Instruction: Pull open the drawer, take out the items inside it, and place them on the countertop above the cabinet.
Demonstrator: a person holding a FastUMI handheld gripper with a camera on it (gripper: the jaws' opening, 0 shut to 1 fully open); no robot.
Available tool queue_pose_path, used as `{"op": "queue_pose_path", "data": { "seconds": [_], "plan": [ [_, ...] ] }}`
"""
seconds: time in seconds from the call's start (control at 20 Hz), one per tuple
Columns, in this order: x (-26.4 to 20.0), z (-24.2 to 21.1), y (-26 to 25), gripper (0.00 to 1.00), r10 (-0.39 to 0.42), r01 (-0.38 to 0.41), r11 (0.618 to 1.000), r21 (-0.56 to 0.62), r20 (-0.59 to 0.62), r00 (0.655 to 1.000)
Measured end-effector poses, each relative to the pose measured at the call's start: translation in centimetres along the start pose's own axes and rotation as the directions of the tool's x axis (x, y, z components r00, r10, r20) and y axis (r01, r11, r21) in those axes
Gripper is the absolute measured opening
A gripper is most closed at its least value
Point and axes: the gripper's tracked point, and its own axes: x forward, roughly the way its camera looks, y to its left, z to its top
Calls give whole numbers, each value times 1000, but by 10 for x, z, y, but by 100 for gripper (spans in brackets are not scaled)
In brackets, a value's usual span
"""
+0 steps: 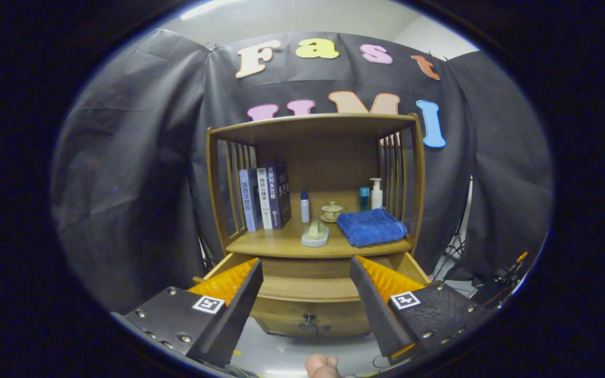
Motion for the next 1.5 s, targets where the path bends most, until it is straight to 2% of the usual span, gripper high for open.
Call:
{"op": "queue_pose_path", "data": {
  "seconds": [0.3, 0.5, 1.0, 1.1, 1.15, 1.3, 1.5],
  "plan": [
    [18, -55, -4, 99, 4, -4, 1000, 14, 19, 1000],
    [39, -108, 11, 99, 23, -22, 999, 42, -20, 1000],
    [99, -200, 19, 99, 4, 11, 996, 89, -163, 987],
    [108, -213, 9, 99, -20, 44, 992, 116, -198, 980],
    [110, -210, 8, 99, -26, 51, 988, 144, -172, 985],
    [117, -219, 4, 99, -73, 92, 991, 100, -181, 981],
    [130, -237, 6, 99, -61, 82, 993, 90, -217, 974]
  ]
}}
